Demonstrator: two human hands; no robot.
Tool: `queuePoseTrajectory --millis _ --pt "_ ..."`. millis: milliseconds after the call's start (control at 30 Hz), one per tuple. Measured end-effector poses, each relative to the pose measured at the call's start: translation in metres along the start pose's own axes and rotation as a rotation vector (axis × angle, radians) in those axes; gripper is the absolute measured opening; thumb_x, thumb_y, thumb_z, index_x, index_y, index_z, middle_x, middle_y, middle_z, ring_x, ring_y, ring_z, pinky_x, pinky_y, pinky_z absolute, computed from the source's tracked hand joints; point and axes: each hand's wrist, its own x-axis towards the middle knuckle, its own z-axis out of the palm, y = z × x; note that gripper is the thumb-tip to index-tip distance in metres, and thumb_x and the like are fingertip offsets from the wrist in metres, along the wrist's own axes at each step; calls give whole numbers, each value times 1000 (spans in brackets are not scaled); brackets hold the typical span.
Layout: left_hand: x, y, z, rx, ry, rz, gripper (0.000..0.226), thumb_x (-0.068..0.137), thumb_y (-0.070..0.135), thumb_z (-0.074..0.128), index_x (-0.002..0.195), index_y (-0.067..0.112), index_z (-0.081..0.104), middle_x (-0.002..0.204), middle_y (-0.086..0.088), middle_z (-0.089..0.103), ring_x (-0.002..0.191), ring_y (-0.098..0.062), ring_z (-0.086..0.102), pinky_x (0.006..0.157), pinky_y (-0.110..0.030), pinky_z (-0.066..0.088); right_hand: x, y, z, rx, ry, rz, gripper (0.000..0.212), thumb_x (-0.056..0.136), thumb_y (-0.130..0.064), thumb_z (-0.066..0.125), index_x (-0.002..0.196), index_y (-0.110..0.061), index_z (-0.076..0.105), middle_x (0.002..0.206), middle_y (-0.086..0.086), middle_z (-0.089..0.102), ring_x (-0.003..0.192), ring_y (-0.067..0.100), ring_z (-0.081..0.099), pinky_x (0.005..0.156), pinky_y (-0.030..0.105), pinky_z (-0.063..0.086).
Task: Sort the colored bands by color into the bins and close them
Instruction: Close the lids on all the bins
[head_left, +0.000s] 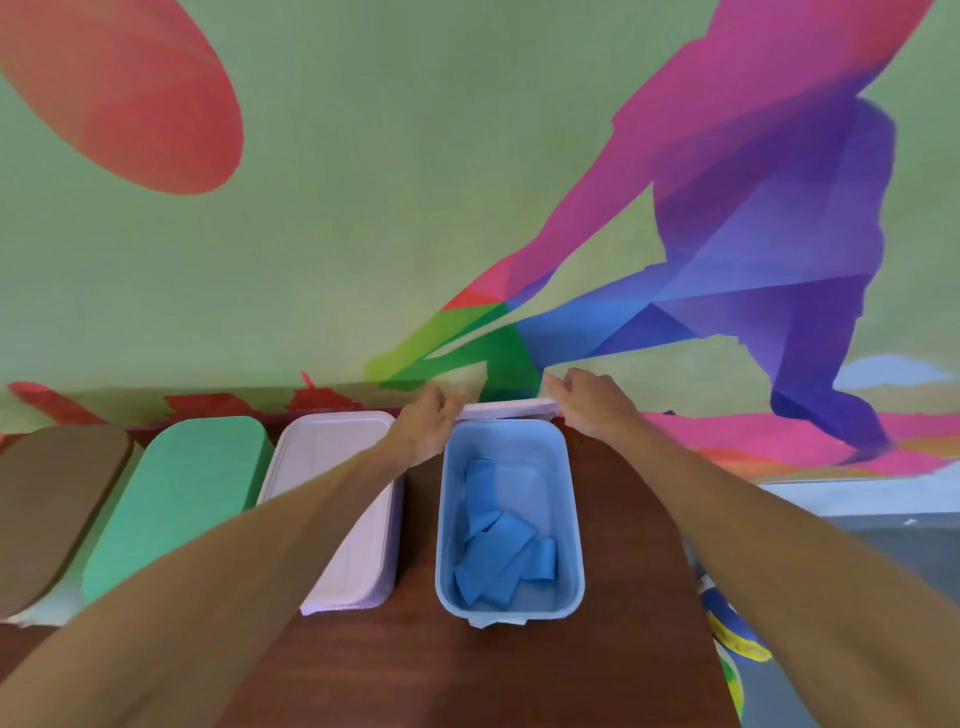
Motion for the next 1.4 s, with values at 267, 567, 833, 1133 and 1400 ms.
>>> queuePoseTrajectory --millis 267,567,833,1133,1400 --pt "-50 -10 25 -106 -118 -55 54 89 32 61 125 7 30 105 -13 54 69 -20 53 47 -22 41 -66 40 21 408 -67 61 28 89 -33 61 104 -10 64 79 4 69 58 13 58 48 21 44" --pt "-103 -72 73 -130 -151 -118 65 84 29 68 137 9 35 133 -2 52 120 -24 51 102 -39 45 -129 60 67 298 -256 26 61 80 -33 73 133 -14 49 106 -3 62 97 16 59 73 22 48" --pt "-125 -90 94 372 -70 -42 37 98 25 42 127 5 34 122 -17 41 103 -38 57 86 -45 47 -157 64 90 196 -169 46 55 82 -35 71 129 -14 52 125 3 54 101 13 53 84 25 44" --pt "-121 -104 99 226 -65 -35 33 96 18 41 125 5 34 111 -20 57 86 -36 58 79 -44 51 -166 65 103 277 -130 89 56 82 -25 72 131 -12 49 130 3 57 103 13 55 82 24 45" --pt "-123 -108 100 136 -117 -84 41 94 12 46 132 8 33 111 -17 60 89 -35 63 81 -46 53 -162 69 105 204 -162 111 57 80 -26 75 130 -13 51 127 5 60 109 21 60 87 29 50"
